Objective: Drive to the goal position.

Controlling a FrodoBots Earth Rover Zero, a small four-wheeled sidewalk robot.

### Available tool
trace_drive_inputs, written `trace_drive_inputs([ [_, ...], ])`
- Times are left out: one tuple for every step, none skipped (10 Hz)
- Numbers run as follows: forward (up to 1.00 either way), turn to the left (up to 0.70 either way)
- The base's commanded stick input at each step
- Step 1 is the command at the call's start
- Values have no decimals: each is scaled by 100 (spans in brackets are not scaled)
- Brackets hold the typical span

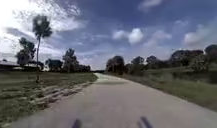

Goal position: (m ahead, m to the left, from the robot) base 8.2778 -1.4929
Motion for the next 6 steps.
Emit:
trace_drive_inputs([
  [69,20],
  [69,15],
  [69,10],
  [69,6],
  [69,3],
  [69,3],
])
